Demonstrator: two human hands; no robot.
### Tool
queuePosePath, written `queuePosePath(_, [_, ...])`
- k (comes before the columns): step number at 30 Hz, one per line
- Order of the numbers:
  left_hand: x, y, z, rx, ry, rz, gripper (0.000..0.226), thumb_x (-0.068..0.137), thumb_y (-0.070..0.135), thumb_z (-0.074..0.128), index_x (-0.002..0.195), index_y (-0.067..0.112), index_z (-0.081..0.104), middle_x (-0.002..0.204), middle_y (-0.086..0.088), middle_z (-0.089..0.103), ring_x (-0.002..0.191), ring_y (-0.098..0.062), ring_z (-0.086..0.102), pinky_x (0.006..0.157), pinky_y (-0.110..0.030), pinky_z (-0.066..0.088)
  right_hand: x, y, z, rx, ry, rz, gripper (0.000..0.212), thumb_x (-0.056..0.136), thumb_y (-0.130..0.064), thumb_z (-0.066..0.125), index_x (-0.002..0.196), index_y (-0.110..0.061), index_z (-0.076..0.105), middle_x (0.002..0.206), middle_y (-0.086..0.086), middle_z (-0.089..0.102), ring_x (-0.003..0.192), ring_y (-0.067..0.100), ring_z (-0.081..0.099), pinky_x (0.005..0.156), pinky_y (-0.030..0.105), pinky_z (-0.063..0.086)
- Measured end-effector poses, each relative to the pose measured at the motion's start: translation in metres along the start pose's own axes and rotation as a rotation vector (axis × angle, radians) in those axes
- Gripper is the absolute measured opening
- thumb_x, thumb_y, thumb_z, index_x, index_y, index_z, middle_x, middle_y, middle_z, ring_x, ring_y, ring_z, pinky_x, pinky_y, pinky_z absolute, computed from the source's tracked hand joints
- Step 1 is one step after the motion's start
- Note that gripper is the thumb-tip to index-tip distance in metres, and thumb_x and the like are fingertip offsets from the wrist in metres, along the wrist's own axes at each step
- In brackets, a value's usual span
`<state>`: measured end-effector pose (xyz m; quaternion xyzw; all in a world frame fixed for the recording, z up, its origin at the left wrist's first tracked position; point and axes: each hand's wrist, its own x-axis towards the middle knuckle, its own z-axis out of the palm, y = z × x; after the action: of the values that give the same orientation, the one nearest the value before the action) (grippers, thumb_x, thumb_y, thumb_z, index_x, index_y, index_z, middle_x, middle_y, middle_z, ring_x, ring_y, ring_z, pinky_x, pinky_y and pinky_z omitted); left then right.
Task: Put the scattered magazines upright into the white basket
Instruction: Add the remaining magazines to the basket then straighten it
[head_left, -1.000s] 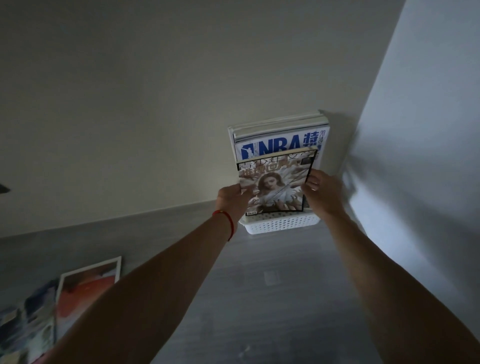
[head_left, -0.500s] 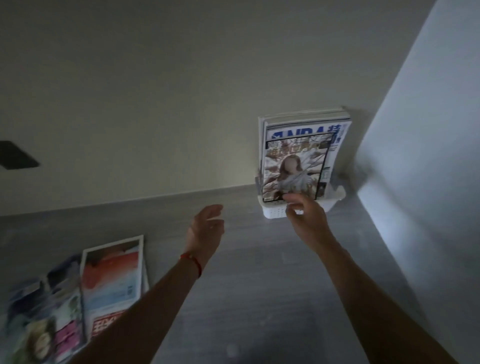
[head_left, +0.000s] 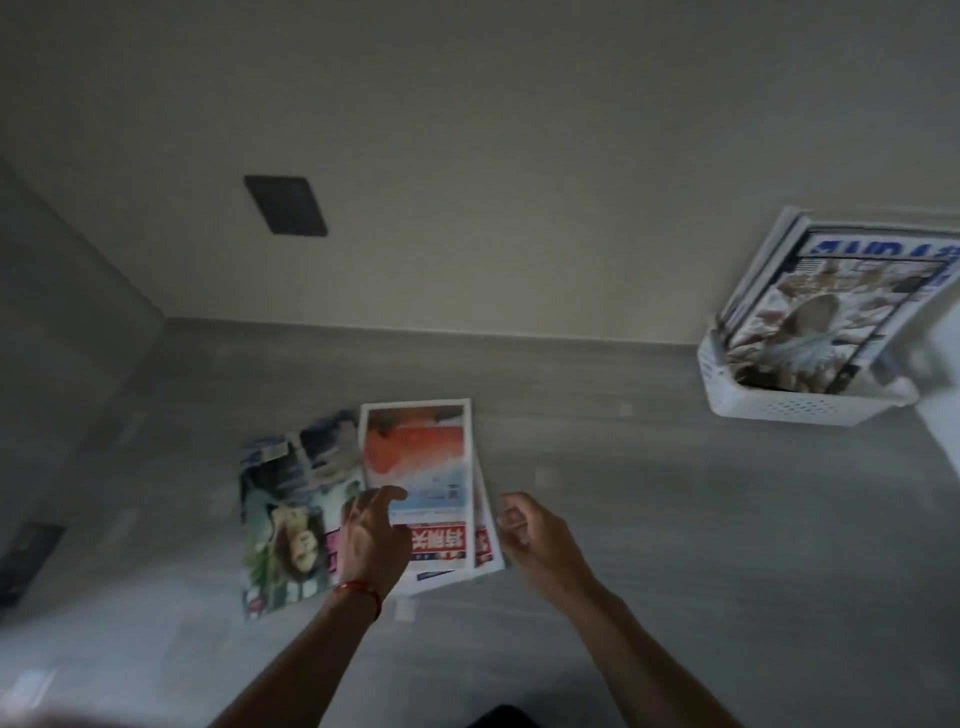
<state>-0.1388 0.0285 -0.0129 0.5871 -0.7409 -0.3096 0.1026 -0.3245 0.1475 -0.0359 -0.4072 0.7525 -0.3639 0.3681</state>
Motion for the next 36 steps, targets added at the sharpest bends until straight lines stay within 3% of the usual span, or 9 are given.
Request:
queuePosePath(2, [0.006,-0.03,-0.01,0.137,-0.037,-0.023,0.052,0.08,0.007,0.06,0.129,0.022,0.06,0.14,-0.01,0.054,0.131,-0.032,0.04,0.11,-0.046,0.036,-0.001,-0.014,0.033,-0.016,-0.034,0.03,0.038,0.086,-0.009,0.062,0.124,-0.012,0.059,0.11,-0.003,0.066,0.099,0.009,0.067,0.079,0.01,0.05])
queuePosePath(5, [0.009,-0.062,-0.013,0.28,-0.146,-0.017,0.055,0.09,0.033,0.06,0.142,0.037,0.044,0.155,-0.003,0.036,0.143,-0.033,0.027,0.114,-0.052,0.031,-0.003,-0.024,0.068,-0.12,-0.021,0.124,0.049,0.086,-0.012,0.062,0.134,-0.009,0.05,0.124,0.01,0.056,0.113,0.023,0.06,0.098,0.031,0.051])
queuePosePath(15, [-0.003,-0.084,-0.007,0.417,-0.211,0.162,0.087,0.081,0.055,0.067,0.153,0.033,0.025,0.156,0.005,0.03,0.141,-0.026,0.031,0.105,-0.056,0.043,0.008,-0.031,0.085,-0.193,0.028,0.222,0.043,0.087,-0.017,0.07,0.126,-0.01,0.055,0.124,0.011,0.062,0.108,0.021,0.064,0.092,0.034,0.058])
queuePosePath(18, [-0.01,-0.072,-0.005,0.486,-0.168,0.336,0.07,0.086,0.043,0.069,0.148,0.025,0.041,0.15,-0.001,0.045,0.136,-0.029,0.044,0.102,-0.058,0.047,0.007,-0.028,0.078,-0.207,0.047,0.209,0.043,0.087,-0.016,0.07,0.127,-0.008,0.056,0.123,0.009,0.064,0.107,0.019,0.065,0.091,0.03,0.057])
queuePosePath(21, [-0.02,-0.058,-0.006,0.684,-0.072,0.733,0.057,0.062,0.035,0.09,0.113,0.014,0.075,0.115,-0.009,0.074,0.1,-0.029,0.072,0.073,-0.056,0.062,0.004,-0.027,0.068,-0.215,0.107,0.146,0.039,0.088,-0.011,0.068,0.125,-0.007,0.059,0.12,0.007,0.066,0.099,0.013,0.065,0.078,0.01,0.051])
queuePosePath(24, [-0.026,-0.051,-0.009,0.835,0.0,0.956,0.038,0.078,0.034,0.067,0.108,0.012,0.078,0.104,-0.007,0.078,0.09,-0.023,0.076,0.065,-0.061,0.059,0.0,-0.025,0.053,-0.182,0.13,0.081,0.033,0.092,-0.012,0.064,0.125,-0.011,0.059,0.118,0.005,0.066,0.094,0.008,0.065,0.075,0.011,0.054])
queuePosePath(26, [-0.023,-0.045,-0.01,0.766,-0.058,0.985,0.045,0.093,0.02,0.042,0.131,0.007,0.063,0.119,-0.014,0.072,0.101,-0.03,0.073,0.071,-0.066,0.058,-0.001,-0.023,0.037,-0.167,0.144,0.035,0.036,0.093,-0.014,0.062,0.128,-0.015,0.058,0.122,0.003,0.062,0.102,0.012,0.064,0.087,0.023,0.055])
queuePosePath(29, [-0.015,-0.019,-0.019,0.489,-0.125,0.966,0.047,0.104,0.018,0.032,0.149,0.006,0.038,0.122,-0.018,0.068,0.106,-0.03,0.07,0.087,-0.045,0.06,0.0,-0.016,0.007,-0.15,0.137,-0.032,0.044,0.092,-0.011,0.062,0.135,-0.019,0.055,0.132,0.0,0.057,0.113,0.012,0.058,0.092,0.019,0.047])
queuePosePath(36, [-0.006,0.082,-0.044,0.057,-0.199,1.067,0.03,0.107,0.037,0.032,0.126,0.027,0.053,0.076,0.005,0.061,0.059,-0.008,0.059,0.053,-0.025,0.052,-0.002,-0.015,-0.079,-0.266,0.037,-0.351,0.077,0.082,-0.013,0.078,0.149,-0.025,0.043,0.159,-0.004,0.033,0.147,0.008,0.026,0.118,0.024,0.024])
